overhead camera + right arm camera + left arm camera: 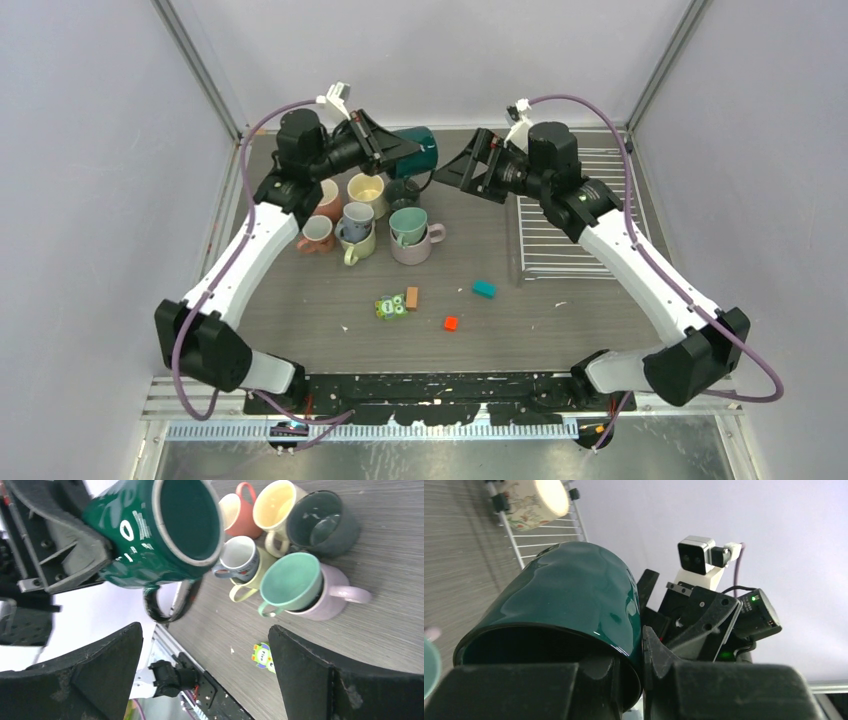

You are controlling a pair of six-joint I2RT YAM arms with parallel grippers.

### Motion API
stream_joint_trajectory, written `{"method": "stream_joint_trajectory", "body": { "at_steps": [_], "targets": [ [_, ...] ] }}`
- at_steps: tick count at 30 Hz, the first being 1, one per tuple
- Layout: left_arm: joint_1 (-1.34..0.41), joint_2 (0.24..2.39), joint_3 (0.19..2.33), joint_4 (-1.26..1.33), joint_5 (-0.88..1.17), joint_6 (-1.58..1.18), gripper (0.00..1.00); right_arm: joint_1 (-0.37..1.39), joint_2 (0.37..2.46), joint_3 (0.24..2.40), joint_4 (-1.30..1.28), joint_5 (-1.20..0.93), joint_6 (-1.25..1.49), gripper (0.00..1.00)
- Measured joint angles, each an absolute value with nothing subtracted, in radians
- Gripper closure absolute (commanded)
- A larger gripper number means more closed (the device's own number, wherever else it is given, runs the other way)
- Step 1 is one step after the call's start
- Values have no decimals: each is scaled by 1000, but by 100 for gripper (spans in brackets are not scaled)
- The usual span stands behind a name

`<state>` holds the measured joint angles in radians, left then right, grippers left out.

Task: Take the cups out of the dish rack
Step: Place the cup at the center of the board.

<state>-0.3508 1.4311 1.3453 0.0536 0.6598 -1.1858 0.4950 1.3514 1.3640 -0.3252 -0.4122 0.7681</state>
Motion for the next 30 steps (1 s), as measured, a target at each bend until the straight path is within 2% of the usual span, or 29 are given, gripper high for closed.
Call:
{"method": "stream_joint_trajectory", "body": {
  "at_steps": [8, 19, 23, 30],
  "targets": [
    [-338, 1304, 1464, -417, 527, -903, 100, 494, 1296, 1351, -442, -277, 681, 0],
    [-338, 1088, 1518, -1042, 208, -619, 100, 488, 1305, 1349, -503, -158, 607, 0],
    [-338, 1055, 1495, -1164, 118, -585, 100, 485, 1310, 1346, -504, -144, 598, 0],
    [-338, 1053, 1374, -1237, 14, -564, 100, 482, 1310, 1340, -503, -137, 595, 0]
  ]
}}
